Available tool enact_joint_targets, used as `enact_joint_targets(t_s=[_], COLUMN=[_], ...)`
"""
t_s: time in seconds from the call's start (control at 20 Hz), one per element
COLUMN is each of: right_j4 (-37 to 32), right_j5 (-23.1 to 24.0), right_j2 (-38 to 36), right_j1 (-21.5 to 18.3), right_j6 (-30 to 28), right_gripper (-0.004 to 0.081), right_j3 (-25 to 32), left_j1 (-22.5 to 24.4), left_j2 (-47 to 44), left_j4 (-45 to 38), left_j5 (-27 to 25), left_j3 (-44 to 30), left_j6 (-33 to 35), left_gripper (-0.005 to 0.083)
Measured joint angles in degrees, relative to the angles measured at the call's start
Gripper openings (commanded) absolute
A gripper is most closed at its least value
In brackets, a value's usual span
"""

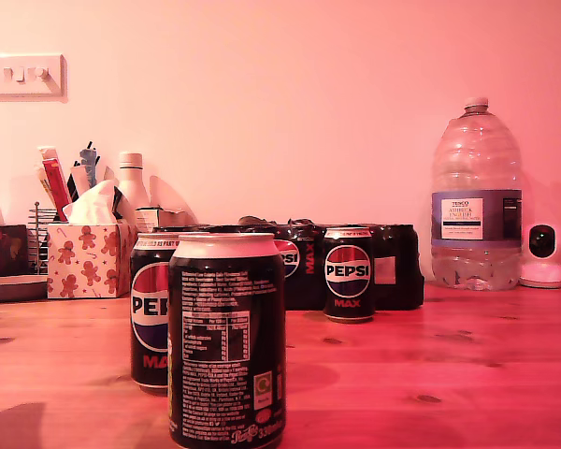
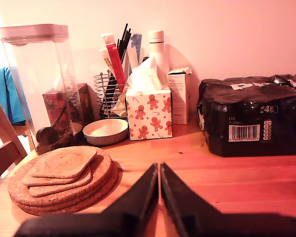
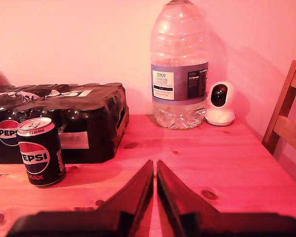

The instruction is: Stack up the Pepsi cans on top of each other

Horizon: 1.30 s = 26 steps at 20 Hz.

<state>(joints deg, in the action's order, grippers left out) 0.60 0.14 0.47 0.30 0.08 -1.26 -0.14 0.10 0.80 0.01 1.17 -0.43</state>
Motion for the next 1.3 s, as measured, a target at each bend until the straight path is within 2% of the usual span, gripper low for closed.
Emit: enact_joint_targets(t_s=[0.05, 0.15, 0.4, 0.5, 0.6, 0.7, 0.95, 1.1, 1.3], right_j4=[1.73, 6.75, 7.06, 6.80, 5.44, 3.08, 1.62, 1.90, 6.43], right_j5=[-2.10, -2.47, -2.71, -3.67, -6.86, -10.16, -11.56, -11.63, -11.65], right_j2=[0.00, 0.00, 0.00, 0.00, 0.00, 0.00, 0.00, 0.00, 0.00], right_j1=[-1.07, -4.09, -3.93, -3.93, -3.93, -3.13, 1.73, 6.51, 12.55], right_j6=[0.76, 1.38, 1.40, 1.38, 1.42, 2.54, 5.95, 6.08, 6.05], right_gripper=[-0.0013, -0.0013, -0.0013, -0.0013, -0.0013, -0.0013, -0.0013, -0.0013, -0.0013], right_j3=[-0.39, -1.05, -1.07, -1.07, -1.07, -1.07, -1.09, -1.11, -1.11], left_j1=[1.29, 6.14, 5.22, 5.20, 4.61, 2.36, -5.77, -11.26, -18.34], left_j2=[0.00, 0.15, 0.42, 0.42, 0.42, 0.42, 0.42, 0.42, 0.42], left_j4=[1.11, 5.49, 5.20, 5.18, 4.66, 3.93, 3.87, 3.91, 6.58], left_j5=[3.28, 10.49, 11.50, 14.21, 18.36, 21.11, 24.00, 24.61, 26.32], left_j3=[0.09, 0.11, 0.11, 0.11, 0.11, 0.11, 0.11, 0.11, 0.11], left_j6=[-2.25, -5.18, -5.40, -5.44, -5.44, -5.44, -8.46, -8.46, -8.46], left_gripper=[-0.0019, -0.0019, -0.0019, -0.0019, -0.0019, -0.0019, -0.0019, -0.0019, -0.0019])
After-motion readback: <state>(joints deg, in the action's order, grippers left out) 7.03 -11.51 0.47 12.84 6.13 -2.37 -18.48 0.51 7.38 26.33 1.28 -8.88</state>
